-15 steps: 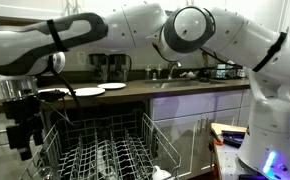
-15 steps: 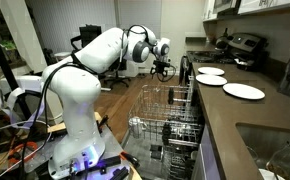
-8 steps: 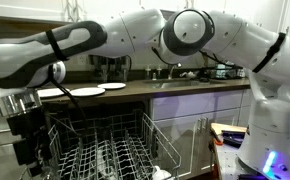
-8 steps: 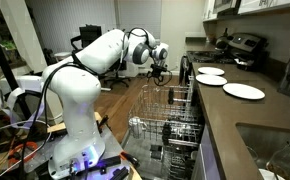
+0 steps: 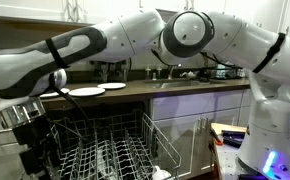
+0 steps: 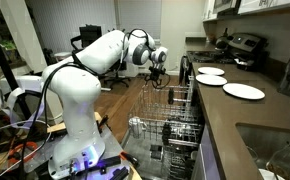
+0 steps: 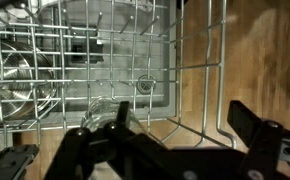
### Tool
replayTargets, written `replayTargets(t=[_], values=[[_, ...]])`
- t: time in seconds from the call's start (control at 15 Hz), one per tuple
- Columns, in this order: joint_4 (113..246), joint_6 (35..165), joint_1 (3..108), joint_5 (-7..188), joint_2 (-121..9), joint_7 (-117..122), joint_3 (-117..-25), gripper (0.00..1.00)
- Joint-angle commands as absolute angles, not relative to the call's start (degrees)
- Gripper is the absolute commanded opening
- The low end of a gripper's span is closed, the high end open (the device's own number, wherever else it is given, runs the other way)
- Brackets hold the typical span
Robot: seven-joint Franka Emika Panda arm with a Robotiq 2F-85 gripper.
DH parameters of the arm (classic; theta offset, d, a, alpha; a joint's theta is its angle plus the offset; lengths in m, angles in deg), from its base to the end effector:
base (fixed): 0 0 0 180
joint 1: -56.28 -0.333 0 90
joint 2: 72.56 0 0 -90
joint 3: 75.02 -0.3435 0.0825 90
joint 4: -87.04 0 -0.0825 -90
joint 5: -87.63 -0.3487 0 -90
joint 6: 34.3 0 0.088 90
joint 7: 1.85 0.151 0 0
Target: Move the glass jar in the dishwasher to the right
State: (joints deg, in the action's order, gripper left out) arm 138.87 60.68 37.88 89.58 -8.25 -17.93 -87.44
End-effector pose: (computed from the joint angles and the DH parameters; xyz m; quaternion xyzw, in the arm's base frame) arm 0.6506 0.3187 0.1645 -0.9142 -0.3554 0.1827 0.0672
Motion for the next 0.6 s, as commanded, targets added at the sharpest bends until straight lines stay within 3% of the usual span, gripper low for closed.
replayTargets(t=[0.0, 0.53], values=[[140.2, 59.6, 37.2, 89.8, -8.6, -15.0, -86.8, 1.00], [142.1, 59.0, 35.0, 91.9, -8.4, -9.2, -83.6, 1.00]])
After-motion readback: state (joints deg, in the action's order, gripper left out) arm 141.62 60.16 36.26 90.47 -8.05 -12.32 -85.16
